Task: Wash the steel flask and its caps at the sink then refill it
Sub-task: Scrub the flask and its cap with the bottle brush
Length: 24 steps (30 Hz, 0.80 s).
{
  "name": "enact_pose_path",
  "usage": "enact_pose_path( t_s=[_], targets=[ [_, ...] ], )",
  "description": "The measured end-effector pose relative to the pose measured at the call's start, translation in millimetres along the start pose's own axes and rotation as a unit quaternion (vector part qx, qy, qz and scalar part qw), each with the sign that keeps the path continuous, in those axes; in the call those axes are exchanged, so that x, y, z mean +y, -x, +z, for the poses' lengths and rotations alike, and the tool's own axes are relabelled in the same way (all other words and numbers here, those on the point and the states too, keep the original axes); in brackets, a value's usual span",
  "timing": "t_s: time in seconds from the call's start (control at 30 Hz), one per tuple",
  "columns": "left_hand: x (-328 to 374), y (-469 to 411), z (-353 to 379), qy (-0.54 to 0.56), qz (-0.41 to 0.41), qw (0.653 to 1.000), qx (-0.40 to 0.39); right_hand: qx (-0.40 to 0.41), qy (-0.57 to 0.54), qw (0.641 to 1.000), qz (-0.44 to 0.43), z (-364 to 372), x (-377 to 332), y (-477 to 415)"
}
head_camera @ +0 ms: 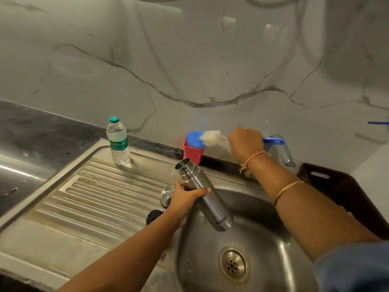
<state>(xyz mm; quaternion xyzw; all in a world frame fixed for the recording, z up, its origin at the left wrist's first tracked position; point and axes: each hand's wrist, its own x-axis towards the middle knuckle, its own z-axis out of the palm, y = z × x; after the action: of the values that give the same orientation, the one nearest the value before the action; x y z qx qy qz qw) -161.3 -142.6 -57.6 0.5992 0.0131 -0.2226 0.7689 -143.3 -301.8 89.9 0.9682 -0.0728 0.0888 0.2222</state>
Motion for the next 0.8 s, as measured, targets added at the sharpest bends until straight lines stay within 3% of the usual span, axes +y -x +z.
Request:
enact_pose_path(
  t_s=[0.2,0.33,0.6,0.8],
  targets=[
    [1,-3,2,0.022,-0.009,1.000,0.004,0.033,-0.049,0.997,0.054,-6,14,12],
    [2,0,3,0.027,-0.016,0.999,-0.005,0.024,-0.154,0.982,0.110,1,21,24],
    [11,10,9,0.082,-0.034,0.996,-0.006,0.000,-0.378,0.901,0.213,19,22,67],
    [30,15,14,0.077,-0.014,0.997,-0.001,0.001,-0.493,0.845,0.208,16,-1,129]
  ],
)
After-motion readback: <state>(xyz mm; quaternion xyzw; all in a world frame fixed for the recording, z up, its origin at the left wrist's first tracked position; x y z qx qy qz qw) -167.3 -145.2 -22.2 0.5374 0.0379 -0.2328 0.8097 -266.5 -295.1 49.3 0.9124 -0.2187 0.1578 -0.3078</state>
